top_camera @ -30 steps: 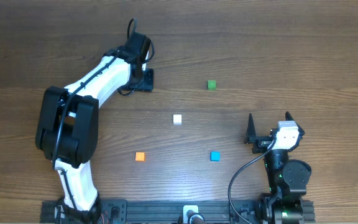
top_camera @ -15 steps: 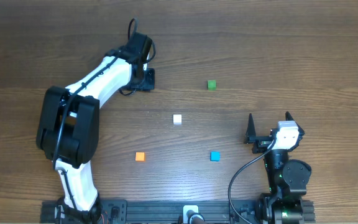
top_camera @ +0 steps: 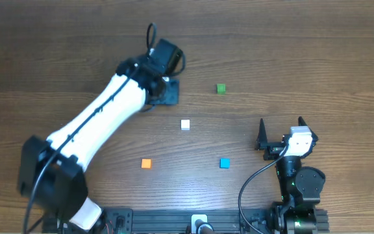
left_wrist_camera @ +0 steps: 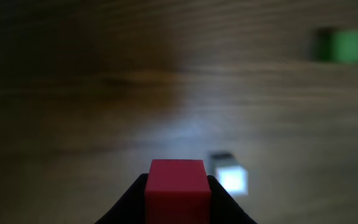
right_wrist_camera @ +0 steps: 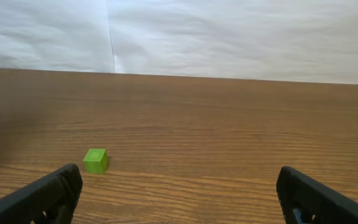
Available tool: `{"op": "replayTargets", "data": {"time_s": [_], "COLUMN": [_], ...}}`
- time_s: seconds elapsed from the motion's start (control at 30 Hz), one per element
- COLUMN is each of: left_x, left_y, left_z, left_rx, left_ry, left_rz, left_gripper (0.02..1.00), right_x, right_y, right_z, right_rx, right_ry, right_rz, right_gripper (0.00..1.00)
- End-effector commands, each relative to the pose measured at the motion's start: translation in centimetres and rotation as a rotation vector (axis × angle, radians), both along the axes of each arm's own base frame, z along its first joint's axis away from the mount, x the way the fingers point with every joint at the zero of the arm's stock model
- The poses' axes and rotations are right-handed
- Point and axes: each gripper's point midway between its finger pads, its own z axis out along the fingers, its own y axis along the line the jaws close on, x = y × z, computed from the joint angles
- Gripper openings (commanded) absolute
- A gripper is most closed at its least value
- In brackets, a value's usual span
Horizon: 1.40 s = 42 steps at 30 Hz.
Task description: Stack Cubes
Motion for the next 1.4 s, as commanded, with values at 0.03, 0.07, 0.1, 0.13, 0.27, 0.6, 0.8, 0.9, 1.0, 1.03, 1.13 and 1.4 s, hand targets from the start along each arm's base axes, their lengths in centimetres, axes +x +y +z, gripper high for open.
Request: {"op": "replayTargets", "data": {"time_s": [0.03,0.07,0.1,0.13,0.27,0.6,0.8,0.9,1.0,1.03,1.13,1.4], "left_x": [-1.7,-2.2,-2.8,-3.2,-4.5,-5.6,-5.6,-5.6,-5.5,-5.4,-5.4,-5.2], "left_y": [-2.6,-2.9,-3.2,-3.5,-4.7,-5.5,-5.6,-5.7,-5.5,-5.4,-5.4,-5.0], "left_z": [0.7,0.4,0.0,-0.4,-2.6,-6.9,-7.7,-7.8,-8.0,-8.1,-8.2,-8.6], "left_rx": [-0.013,-0.009,-0.008,-0.008,-0.036,-0.060,-0.065,-0.063,-0.053,-0.048,-0.044,-0.020], "left_ry": [-0.017,-0.013,-0.003,0.006,0.019,0.087,0.106,0.107,0.105,0.103,0.101,0.094], "left_rz": [0.024,0.032,0.044,0.051,0.044,0.059,0.096,0.096,0.101,0.104,0.105,0.111], "left_gripper": [0.056,0.053,0.056,0.053,0.058,0.060,0.062,0.062,0.064,0.062,0.062,0.062], "right_x": [0.0,0.0,0.0,0.0,0.0,0.0,0.0,0.0,0.0,0.0,0.0,0.0], "right_y": [0.1,0.1,0.1,0.1,0.1,0.1,0.1,0.1,0.1,0.1,0.1,0.1], "right_z": [-0.1,-0.1,-0.1,-0.1,-0.1,-0.1,-0.1,-0.1,-0.1,-0.1,-0.1,-0.1], "right_rx": [-0.002,-0.002,-0.002,-0.002,-0.002,-0.002,-0.002,-0.002,-0.002,-0.002,-0.002,-0.002], "right_ry": [-0.002,-0.002,-0.002,-0.002,-0.002,-0.002,-0.002,-0.002,-0.002,-0.002,-0.002,-0.002], "right_rz": [0.008,0.008,0.008,0.008,0.008,0.008,0.008,0.008,0.008,0.008,0.008,0.008], "right_gripper": [0.991,0.991,0.991,0.991,0.991,0.991,0.991,0.991,0.993,0.989,0.993,0.991]}}
